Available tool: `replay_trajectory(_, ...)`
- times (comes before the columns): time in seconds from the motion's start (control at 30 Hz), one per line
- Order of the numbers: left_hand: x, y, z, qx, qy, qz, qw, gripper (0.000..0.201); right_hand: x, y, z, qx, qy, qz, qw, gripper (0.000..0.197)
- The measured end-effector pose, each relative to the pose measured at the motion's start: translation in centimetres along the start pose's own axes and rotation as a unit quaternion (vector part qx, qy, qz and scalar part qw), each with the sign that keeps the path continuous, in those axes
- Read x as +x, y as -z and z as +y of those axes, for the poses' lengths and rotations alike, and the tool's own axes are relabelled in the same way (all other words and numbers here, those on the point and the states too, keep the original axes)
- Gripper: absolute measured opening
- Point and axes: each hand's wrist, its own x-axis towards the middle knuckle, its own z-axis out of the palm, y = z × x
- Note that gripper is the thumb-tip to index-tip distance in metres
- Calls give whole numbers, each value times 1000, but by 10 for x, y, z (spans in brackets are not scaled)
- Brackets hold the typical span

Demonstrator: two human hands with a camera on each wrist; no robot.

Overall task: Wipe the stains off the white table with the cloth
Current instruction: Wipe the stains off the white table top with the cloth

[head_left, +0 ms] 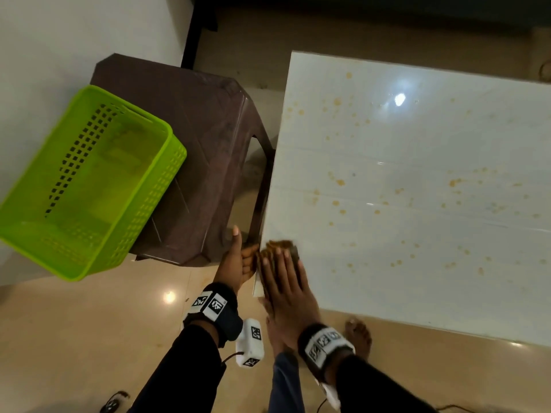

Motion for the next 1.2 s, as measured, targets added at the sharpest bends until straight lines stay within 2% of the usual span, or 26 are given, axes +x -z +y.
replay_trajectory(0.07, 0, -2, 2, 3, 7, 2, 1000, 106, 0, -3, 13, -17, 35, -13, 999, 73)
replay_trajectory(0.13, 1, -1, 0, -3, -1, 4, 1000, 102, 48, 17, 34, -13, 29, 0, 999, 68)
replay_trajectory(0.2, 5, 2, -6, -7, -14, 7, 1000, 101, 122, 45, 59, -11, -11, 46, 999, 70)
replay_trajectory(0.27, 6, 4, -8, -3, -22, 6, 1000, 98, 189, 74, 78, -14, -65, 54, 996, 73)
replay_trajectory(0.33, 7, 5, -8, 2, -15, 12, 1000, 99, 219, 86, 86, -23, -94, 58, 994, 75)
replay_trajectory(0.4, 5, 3, -7, 2, -14, 19, 1000, 97, 203, 75, 77, -25, -104, 73, 992, 76)
replay_trajectory(0.47, 4, 1, -5, 1, -10, 31, 999, 94, 144, 51, 51, -9, -80, 70, 994, 77)
replay_trajectory(0.57, 5, -5, 1, 11, 0, 28, 1000, 93, 36, 11, 18, -14, -13, 21, 1000, 79)
replay_trajectory(0.6, 7, -8, 3, 8, -4, 24, 1000, 89, 17, 5, 17, -24, 9, 8, 1000, 80)
replay_trajectory(0.67, 8, -11, 3, 3, -7, 21, 1000, 83, 27, 11, 34, -23, 24, -16, 999, 76)
replay_trajectory(0.73, 14, -10, 1, -7, -10, 23, 1000, 79, 79, 32, 56, -16, 9, 17, 1000, 71)
replay_trajectory(0.77, 15, -8, 0, -14, -11, 28, 999, 78, 113, 46, 68, -12, -13, 43, 999, 71)
replay_trajectory(0.83, 21, -5, -6, -19, -10, 37, 999, 77, 174, 71, 88, -14, -74, 52, 996, 74)
replay_trajectory(0.9, 22, -2, -13, -22, -6, 37, 999, 75, 194, 80, 94, -17, -120, 70, 990, 75)
replay_trajectory(0.93, 21, -1, -12, -18, -12, 36, 999, 70, 185, 74, 90, -9, -138, 75, 988, 74)
replay_trajectory(1.0, 19, -1, -11, 11, -22, 38, 999, 57, 129, 57, 67, 10, -145, 72, 987, 73)
replay_trajectory(1.1, 51, 11, -40, 117, -53, 66, 990, 49, 9, 14, 34, 6, -77, 13, 997, 71)
replay_trajectory(1.13, 63, 17, -50, 137, -67, 78, 985, 42, -15, 7, 33, -6, -51, 3, 999, 71)
replay_trajectory(1.2, 75, 21, -57, 144, -77, 80, 983, 38, -6, 7, 51, -9, -32, 1, 999, 73)
